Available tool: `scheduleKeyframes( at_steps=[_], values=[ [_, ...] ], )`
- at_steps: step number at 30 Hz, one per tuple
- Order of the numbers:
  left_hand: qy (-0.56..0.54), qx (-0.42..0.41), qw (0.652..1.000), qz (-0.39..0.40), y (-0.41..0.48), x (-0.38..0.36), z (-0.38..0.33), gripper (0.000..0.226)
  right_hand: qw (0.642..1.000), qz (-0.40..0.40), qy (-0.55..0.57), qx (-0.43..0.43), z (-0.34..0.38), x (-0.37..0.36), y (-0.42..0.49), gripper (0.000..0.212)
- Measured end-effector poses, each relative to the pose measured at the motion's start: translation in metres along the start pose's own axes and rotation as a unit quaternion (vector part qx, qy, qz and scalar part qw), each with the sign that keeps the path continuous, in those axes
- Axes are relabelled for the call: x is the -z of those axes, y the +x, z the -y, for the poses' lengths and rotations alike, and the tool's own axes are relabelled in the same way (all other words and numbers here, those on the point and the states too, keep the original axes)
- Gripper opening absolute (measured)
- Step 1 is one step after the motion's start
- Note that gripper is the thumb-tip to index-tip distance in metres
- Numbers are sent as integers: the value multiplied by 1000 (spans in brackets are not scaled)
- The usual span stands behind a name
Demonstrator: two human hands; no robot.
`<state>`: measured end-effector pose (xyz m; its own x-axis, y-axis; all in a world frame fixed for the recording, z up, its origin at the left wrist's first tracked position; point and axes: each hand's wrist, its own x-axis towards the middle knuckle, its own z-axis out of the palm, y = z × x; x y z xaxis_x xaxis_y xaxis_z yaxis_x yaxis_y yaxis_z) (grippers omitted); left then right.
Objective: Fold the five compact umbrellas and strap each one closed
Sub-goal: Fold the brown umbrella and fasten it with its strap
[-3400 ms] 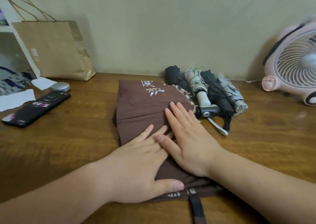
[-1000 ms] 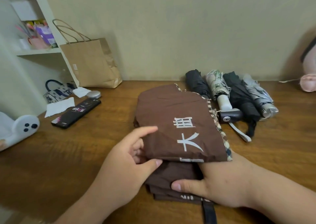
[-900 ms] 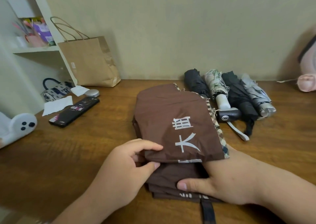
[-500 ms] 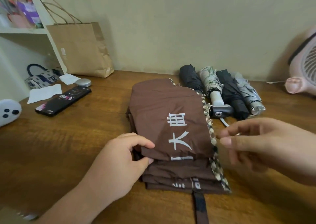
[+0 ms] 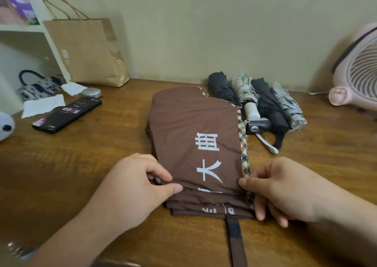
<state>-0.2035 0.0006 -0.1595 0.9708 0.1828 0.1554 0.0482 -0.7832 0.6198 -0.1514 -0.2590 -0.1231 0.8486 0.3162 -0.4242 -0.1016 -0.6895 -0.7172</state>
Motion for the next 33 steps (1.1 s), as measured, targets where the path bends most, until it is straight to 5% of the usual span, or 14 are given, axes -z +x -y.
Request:
scheduleKeyframes(
  at_steps=[4, 8, 9, 12, 14, 20, 23, 26, 28, 30, 33],
  values=[
    [68, -35, 997, -18, 2, -3, 0, 56, 999, -25, -48, -1, 4, -4, 4, 32],
    [196, -142, 968, -62, 5, -4, -10, 25, 993, -72, -95, 6, 4, -8, 7, 37],
    [202, -189, 960, -35, 7, -2, -12, 19, 991, -79, -104, 9, 4, -8, 7, 38],
    [234, -279, 922, 127, 19, 4, -18, 61, 988, -89, -124, 12, 3, -10, 9, 40],
    [247, -269, 903, 227, 27, 6, -24, 58, 987, -96, -132, 12, 3, -11, 8, 41],
    [268, -257, 883, 287, 19, -5, -9, 51, 974, -123, -188, -1, 1, -9, 7, 40],
    [262, -262, 884, 286, 18, -7, -6, 52, 906, -225, -357, 16, 11, -2, -1, 39],
    [249, -271, 886, 283, 17, -2, -10, 51, 825, -375, -350, 235, 43, -11, -6, 40],
    [234, -304, 890, 245, 15, -1, -8, 52, 836, -311, -294, 344, 62, -33, 2, 64],
    [281, -330, 889, 146, 11, 1, -10, 61, 868, -188, -300, 349, 63, -61, 26, 77],
    [246, -293, 895, 231, 11, -1, -8, 57, 890, -126, -348, 265, 38, -73, 62, 90]
  ],
)
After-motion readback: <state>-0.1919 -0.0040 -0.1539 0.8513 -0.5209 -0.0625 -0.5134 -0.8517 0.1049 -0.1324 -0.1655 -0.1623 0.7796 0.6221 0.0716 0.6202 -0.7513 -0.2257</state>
